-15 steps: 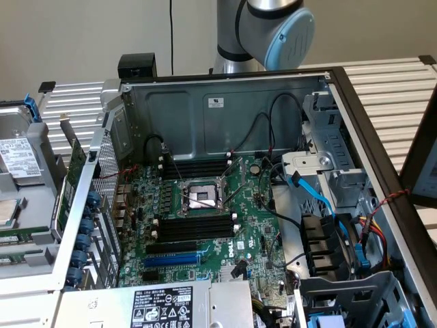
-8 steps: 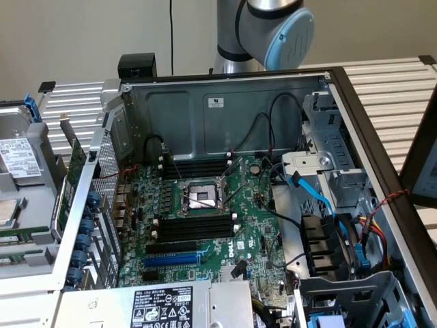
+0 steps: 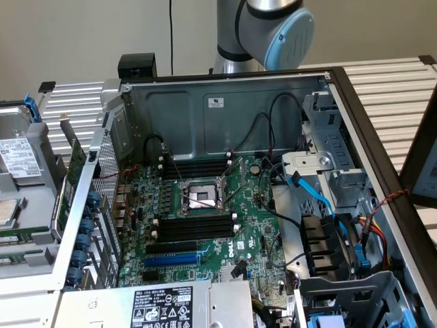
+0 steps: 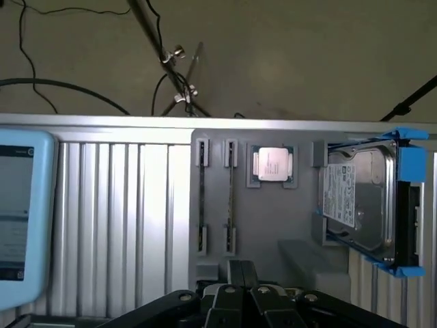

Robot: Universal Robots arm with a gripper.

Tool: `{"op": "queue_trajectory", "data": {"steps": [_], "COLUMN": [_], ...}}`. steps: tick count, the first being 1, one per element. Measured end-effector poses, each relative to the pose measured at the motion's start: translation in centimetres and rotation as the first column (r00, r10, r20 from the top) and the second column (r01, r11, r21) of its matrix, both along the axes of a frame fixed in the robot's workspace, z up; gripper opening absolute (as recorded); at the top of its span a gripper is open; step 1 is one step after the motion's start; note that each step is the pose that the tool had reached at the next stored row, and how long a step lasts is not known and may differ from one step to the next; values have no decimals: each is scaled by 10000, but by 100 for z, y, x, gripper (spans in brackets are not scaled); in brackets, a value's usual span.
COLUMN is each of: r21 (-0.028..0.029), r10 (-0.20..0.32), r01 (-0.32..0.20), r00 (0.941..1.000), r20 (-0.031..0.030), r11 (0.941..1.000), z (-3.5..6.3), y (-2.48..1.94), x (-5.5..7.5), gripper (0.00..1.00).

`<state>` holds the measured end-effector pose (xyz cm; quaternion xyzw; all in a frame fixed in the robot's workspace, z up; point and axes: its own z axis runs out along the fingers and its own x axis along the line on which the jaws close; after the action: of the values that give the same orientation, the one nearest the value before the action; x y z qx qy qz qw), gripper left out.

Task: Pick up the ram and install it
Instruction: 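Pick up the ram and move it above insertion slot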

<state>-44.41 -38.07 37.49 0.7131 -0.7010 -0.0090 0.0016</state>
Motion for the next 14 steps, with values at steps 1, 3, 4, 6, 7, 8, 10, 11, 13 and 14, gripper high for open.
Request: {"op": "queue_trajectory", "data": {"steps": [1, 3, 4, 6, 7, 8, 10, 11, 13, 14], "r21": [0, 0, 1, 1, 1, 0, 1, 0, 0, 0], "r10": [77, 187, 233, 312, 352, 390, 446, 468, 520, 548], "r01": [-77, -187, -233, -312, -352, -390, -446, -468, -520, -548], "r00": [10000, 9998, 9997, 9995, 9994, 9992, 9990, 9989, 9986, 9985], "r20": [0, 1, 1, 5, 5, 3, 3, 4, 3, 3], "r11": [10000, 9998, 9997, 9995, 9994, 9992, 9990, 9989, 9986, 9985], "z": [-5, -19, -29, -62, -80, -95, -132, -150, -187, -205], "y": [0, 0, 0, -1, -2, -3, -4, -4, -7, -8], "x": [-10, -34, -49, -79, -89, -96, -98, -99, -100, -100], "gripper": [10, 10, 10, 10, 11, 11, 24, 24, 36, 36]}}
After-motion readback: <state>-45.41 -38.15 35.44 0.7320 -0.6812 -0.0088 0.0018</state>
